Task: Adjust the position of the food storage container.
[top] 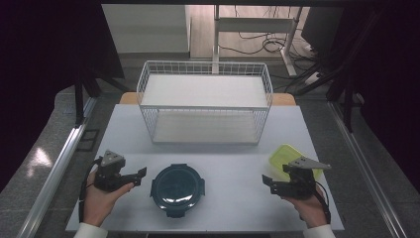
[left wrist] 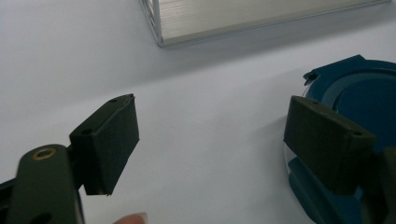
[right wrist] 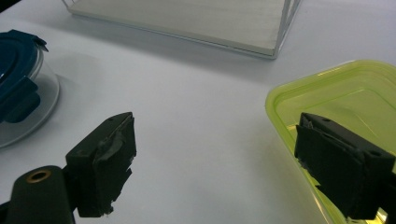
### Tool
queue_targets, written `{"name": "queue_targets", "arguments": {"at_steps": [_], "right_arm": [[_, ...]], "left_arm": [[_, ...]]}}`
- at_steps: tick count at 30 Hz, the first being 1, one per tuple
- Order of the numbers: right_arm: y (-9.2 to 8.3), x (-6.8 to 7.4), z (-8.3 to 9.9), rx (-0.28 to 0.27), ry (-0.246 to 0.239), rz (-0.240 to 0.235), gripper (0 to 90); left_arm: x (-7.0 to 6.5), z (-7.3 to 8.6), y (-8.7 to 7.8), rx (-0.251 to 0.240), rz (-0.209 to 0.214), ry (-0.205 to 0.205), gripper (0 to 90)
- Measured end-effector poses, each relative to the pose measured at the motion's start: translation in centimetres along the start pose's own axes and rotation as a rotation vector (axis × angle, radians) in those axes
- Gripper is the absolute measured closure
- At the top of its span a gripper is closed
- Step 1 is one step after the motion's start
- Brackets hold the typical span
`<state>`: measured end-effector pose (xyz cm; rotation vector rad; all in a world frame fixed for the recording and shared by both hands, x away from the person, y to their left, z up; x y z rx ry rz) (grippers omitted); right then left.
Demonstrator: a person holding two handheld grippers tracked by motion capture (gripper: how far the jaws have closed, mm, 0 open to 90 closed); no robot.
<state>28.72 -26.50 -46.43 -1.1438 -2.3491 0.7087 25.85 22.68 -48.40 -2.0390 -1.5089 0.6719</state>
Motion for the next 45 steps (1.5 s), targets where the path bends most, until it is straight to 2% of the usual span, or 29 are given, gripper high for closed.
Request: {"name": "queue_targets", "arguments": {"at_steps": [2, 4, 7, 10, 12, 16, 20, 24, 26, 31, 35, 36, 38, 39, 40, 41, 43, 45], "right_arm": [[0.0, -0.1, 0.0, -0.004, 0.004, -0.003, 13.4], [0.1, -0.1, 0.1, -0.001, 0.009, -0.018, 14.6], [0.1, -0.1, 0.2, -0.001, 0.007, -0.010, 15.1], [0.3, 0.2, -0.3, -0.004, 0.011, -0.005, 15.6], [0.4, 0.8, -0.5, -0.005, 0.002, -0.012, 15.9], [0.3, 1.3, -0.4, -0.009, 0.001, -0.016, 16.6], [0.2, 1.1, -0.5, -0.009, -0.003, -0.011, 16.9], [-0.2, 0.9, -0.7, -0.026, 0.006, -0.001, 17.3], [-0.7, 0.8, -0.6, -0.036, 0.014, -0.004, 17.6], [-0.7, 0.9, -0.5, -0.033, 0.011, -0.003, 17.6], [-0.5, 0.8, -0.6, -0.029, 0.010, -0.003, 17.7], [-0.4, 0.9, -0.6, -0.022, 0.013, -0.002, 17.7], [-0.4, 0.9, -0.5, -0.014, 0.005, 0.005, 17.8], [-0.4, 0.9, -0.4, -0.012, 0.003, 0.008, 17.7], [-0.4, 0.9, -0.4, -0.011, 0.003, 0.009, 17.7], [-0.4, 0.9, -0.4, -0.011, 0.003, 0.009, 17.7], [-0.4, 1.0, -0.4, -0.011, 0.002, 0.015, 17.8], [-0.5, 1.1, -0.3, -0.009, 0.001, 0.016, 17.7]], "left_arm": [[0.0, 0.0, -0.1, 0.000, 0.002, -0.003, 18.4], [0.0, 0.1, -0.3, 0.000, -0.013, -0.002, 18.4], [0.1, 0.0, -0.6, -0.009, 0.002, -0.011, 19.5], [0.0, 0.2, -1.0, -0.003, -0.006, 0.010, 19.6], [0.2, 0.2, -1.3, -0.006, 0.008, -0.011, 20.3], [0.1, 0.1, -1.5, -0.005, 0.025, -0.001, 21.5], [0.1, -0.1, -1.7, 0.001, 0.035, -0.010, 21.9], [-0.2, -0.5, -2.6, -0.031, 0.049, -0.003, 23.1], [-0.4, -0.4, -3.0, -0.027, 0.050, 0.016, 25.5], [-0.6, -0.3, -3.1, -0.017, 0.065, 0.017, 32.8], [-0.6, -0.2, -3.1, 0.009, 0.081, 0.025, 38.6], [-0.6, -0.2, -3.1, 0.017, 0.087, 0.030, 42.6], [-0.7, 0.0, -3.2, 0.050, 0.102, 0.055, 46.1], [-0.7, 0.0, -3.2, 0.050, 0.102, 0.055, 48.3], [-0.8, 0.1, -3.2, 0.081, 0.117, 0.067, 50.1], [-0.8, 0.1, -3.2, 0.081, 0.117, 0.067, 51.1], [-0.9, 0.3, -3.4, 0.123, 0.137, 0.084, 53.8], [-0.9, 0.3, -3.4, 0.135, 0.142, 0.093, 57.1]]}}
Point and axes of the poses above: each handheld gripper's, and its own axes: y roughly forward along the jaws, z roughly out of its underside, x roughly to its left, the point moved 2 cm from there along y, roughly forward along the jaws, and after that the axes turned 4 degrees about -z, right-handed, at the moved point
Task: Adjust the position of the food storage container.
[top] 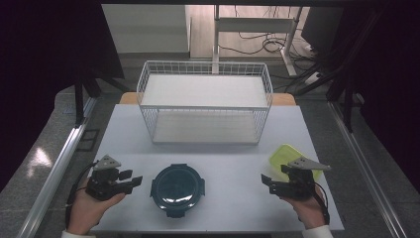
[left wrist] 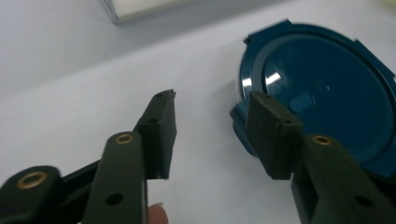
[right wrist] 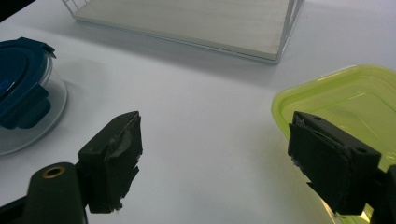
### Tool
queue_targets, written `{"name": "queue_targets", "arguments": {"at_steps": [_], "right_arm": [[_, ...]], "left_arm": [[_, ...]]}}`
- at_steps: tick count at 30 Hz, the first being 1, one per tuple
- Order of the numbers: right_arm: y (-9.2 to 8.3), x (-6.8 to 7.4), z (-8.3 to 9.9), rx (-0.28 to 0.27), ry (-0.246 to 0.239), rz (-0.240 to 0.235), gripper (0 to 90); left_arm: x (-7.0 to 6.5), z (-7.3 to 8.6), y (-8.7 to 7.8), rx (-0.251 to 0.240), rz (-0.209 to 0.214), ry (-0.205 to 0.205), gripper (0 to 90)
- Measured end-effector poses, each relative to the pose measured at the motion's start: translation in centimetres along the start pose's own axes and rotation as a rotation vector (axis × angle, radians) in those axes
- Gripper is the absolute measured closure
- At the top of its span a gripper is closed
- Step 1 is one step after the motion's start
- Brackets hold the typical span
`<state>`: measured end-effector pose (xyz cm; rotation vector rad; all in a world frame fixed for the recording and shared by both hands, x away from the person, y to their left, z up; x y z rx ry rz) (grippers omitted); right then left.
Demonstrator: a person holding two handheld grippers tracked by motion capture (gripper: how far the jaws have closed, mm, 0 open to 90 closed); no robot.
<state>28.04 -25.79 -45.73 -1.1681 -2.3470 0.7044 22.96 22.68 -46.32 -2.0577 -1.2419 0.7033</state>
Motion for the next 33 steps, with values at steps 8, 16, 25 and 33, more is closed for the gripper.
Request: {"name": "queue_targets", "arguments": {"at_steps": [8, 16, 25, 33], "right_arm": [[-0.2, -0.2, 0.3, 0.008, 0.002, 0.009, 17.7], [-0.1, -0.2, 0.6, 0.022, -0.001, 0.019, 17.7], [-0.1, -0.3, 0.9, 0.035, 0.002, 0.032, 17.7], [-0.1, -0.3, 1.0, 0.042, 0.001, 0.036, 17.7]], "left_arm": [[-0.5, 0.7, 0.6, 0.099, 0.007, 0.063, 83.7], [0.0, 2.2, 1.5, 0.170, 0.014, 0.065, 90.0], [-1.2, 2.3, 3.1, 0.211, 0.043, 0.106, 90.0], [-2.0, 1.9, 3.6, 0.206, 0.085, 0.113, 90.0]]}}
Point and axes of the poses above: each handheld gripper's, and its own axes: y roughly forward along the jaws, z roughly out of its underside, x roughly to its left, the point moved 2 cm from there along y, roughly forward along the jaws, and after that the axes turned 4 degrees about -z, right-handed, at the moved point
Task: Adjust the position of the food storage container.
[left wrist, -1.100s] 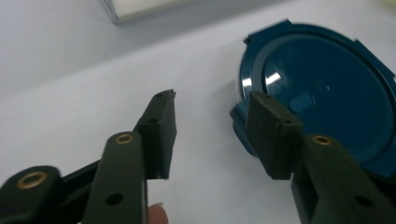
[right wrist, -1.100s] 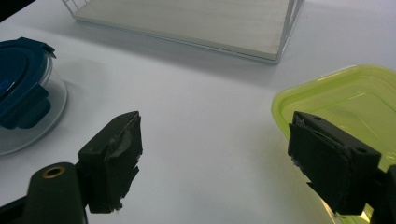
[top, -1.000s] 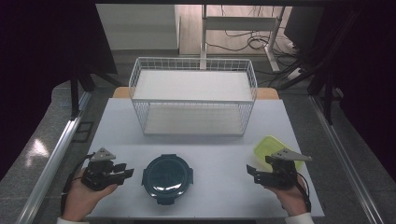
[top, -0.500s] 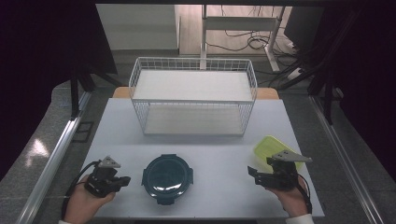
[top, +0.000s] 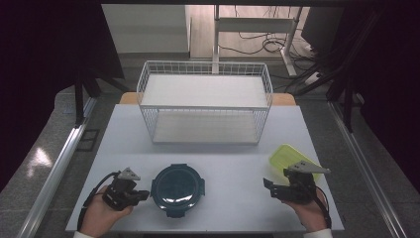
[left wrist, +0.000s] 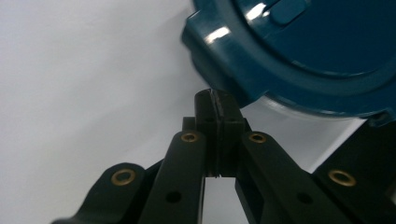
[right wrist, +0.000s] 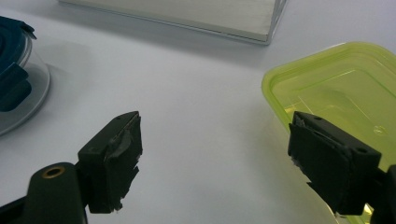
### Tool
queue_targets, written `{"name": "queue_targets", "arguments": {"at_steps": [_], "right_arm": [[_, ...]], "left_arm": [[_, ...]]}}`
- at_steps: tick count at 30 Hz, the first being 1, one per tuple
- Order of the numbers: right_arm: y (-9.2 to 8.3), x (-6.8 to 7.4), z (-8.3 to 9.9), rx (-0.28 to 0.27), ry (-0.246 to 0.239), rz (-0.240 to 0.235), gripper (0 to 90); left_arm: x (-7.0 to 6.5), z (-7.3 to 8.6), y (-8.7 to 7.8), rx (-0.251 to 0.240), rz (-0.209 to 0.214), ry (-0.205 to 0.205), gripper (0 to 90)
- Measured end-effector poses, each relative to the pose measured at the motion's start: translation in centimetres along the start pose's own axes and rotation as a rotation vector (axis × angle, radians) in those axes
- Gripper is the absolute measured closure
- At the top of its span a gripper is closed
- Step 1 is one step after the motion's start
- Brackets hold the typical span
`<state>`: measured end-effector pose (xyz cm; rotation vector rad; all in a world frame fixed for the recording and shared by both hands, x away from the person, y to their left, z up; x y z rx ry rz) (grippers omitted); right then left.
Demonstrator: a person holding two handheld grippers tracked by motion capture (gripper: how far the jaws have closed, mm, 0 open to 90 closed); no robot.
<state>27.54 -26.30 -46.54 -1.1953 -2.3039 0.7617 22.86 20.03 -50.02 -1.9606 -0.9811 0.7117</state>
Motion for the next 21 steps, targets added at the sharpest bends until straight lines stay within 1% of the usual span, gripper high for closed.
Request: {"name": "queue_targets", "arguments": {"at_steps": [1, 2, 3, 4, 7, 11, 16, 21], "right_arm": [[-0.02, 0.01, 0.01, 0.000, -0.001, 0.001, 17.7], [-0.06, 0.07, 0.02, 0.000, -0.001, 0.002, 17.7], [-0.06, 0.07, 0.02, 0.000, -0.001, 0.002, 17.7], [-0.08, 0.11, 0.03, 0.000, -0.002, 0.004, 17.7], [-0.09, 0.17, 0.01, -0.001, -0.001, 0.003, 17.7], [-0.13, 0.23, -0.06, -0.003, -0.003, 0.005, 17.7], [-0.10, 0.22, -0.09, -0.003, -0.002, 0.007, 17.7], [-0.09, 0.31, -0.12, -0.001, -0.005, 0.009, 17.7]], "left_arm": [[-0.01, -0.04, 0.01, -0.001, -0.002, -0.002, 90.0], [0.09, -0.09, -0.03, -0.006, 0.010, -0.019, 90.0], [0.09, -0.09, -0.03, -0.006, 0.010, -0.019, 90.0], [0.10, -0.17, -0.22, -0.030, 0.022, -0.034, 90.0], [-0.02, -0.22, -0.22, -0.028, 0.012, -0.025, 90.0], [-0.03, -0.31, -0.15, -0.030, 0.007, -0.031, 90.0], [-0.29, -0.50, -0.03, -0.030, -0.015, -0.032, 90.0], [-0.45, -0.57, 0.02, -0.030, -0.017, -0.031, 90.0]]}}
Point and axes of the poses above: each handheld gripper's, and its own axes: y roughly forward along the jaws, z roughly out of its underside, x roughly to its left, the point moved 2 cm from there along y, roughly forward along the jaws, and after that the axes turned 4 degrees about -z, right-handed, at the moved point
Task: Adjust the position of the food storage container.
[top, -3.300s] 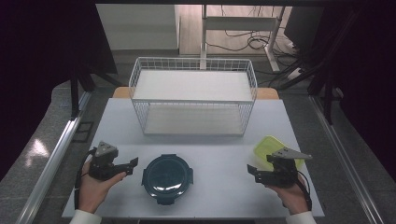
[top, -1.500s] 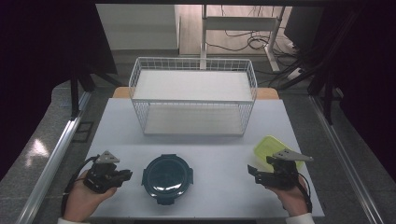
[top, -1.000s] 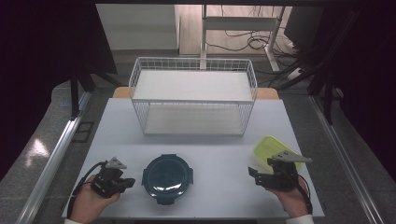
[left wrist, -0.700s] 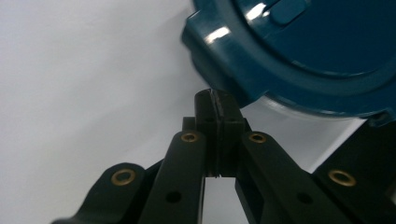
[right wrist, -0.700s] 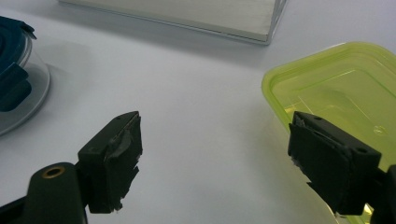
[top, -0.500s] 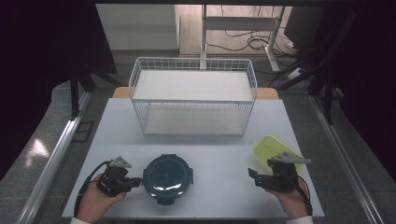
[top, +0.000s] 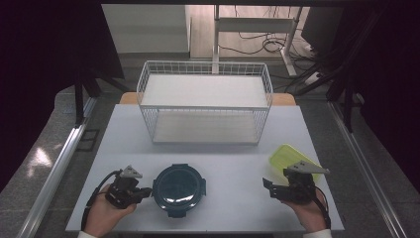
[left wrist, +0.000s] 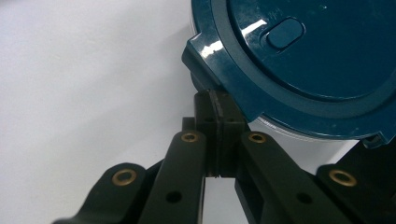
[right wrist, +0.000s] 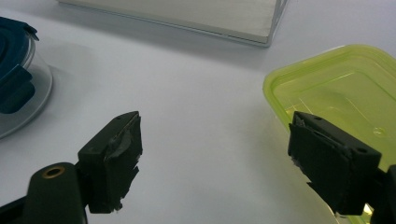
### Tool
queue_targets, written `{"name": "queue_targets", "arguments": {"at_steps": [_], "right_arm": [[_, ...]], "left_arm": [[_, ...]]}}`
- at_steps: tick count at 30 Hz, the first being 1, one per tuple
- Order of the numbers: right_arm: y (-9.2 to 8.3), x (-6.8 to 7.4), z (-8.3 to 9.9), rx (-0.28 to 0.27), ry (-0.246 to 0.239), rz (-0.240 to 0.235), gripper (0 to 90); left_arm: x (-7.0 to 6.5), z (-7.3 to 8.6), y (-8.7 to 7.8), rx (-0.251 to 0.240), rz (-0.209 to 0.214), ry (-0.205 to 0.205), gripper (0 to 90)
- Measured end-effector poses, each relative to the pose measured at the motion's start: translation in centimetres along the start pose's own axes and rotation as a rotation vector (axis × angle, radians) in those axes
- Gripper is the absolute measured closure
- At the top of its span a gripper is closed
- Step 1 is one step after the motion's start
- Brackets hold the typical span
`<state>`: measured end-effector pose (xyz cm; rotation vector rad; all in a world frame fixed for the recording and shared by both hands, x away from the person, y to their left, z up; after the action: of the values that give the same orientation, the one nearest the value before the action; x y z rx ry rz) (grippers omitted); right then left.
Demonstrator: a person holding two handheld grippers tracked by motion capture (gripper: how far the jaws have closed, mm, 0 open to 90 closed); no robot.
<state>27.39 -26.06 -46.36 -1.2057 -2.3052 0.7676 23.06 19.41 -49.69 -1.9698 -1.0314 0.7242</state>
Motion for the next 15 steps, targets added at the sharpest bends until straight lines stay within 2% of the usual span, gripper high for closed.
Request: {"name": "queue_targets", "arguments": {"at_steps": [9, 15], "right_arm": [[0.1, 0.0, -0.1, -0.001, 0.003, -0.001, 17.7], [0.2, 0.0, -0.1, 0.000, 0.002, -0.003, 17.7]], "left_arm": [[-0.8, -0.6, 0.5, -0.002, 0.003, 0.002, 90.0], [-2.1, -1.4, 1.1, 0.004, 0.024, 0.023, 90.0]]}}
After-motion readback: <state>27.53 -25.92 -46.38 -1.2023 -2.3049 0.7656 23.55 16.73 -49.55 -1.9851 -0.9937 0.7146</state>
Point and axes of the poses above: each handheld gripper's, and its own axes: y roughly forward along the jaws, z roughly out of its underside, x roughly to its left, the point moved 2 cm from there along y, roughly forward along the jaws, and after that the axes turned 4 degrees about -z, right-handed, at the moved point
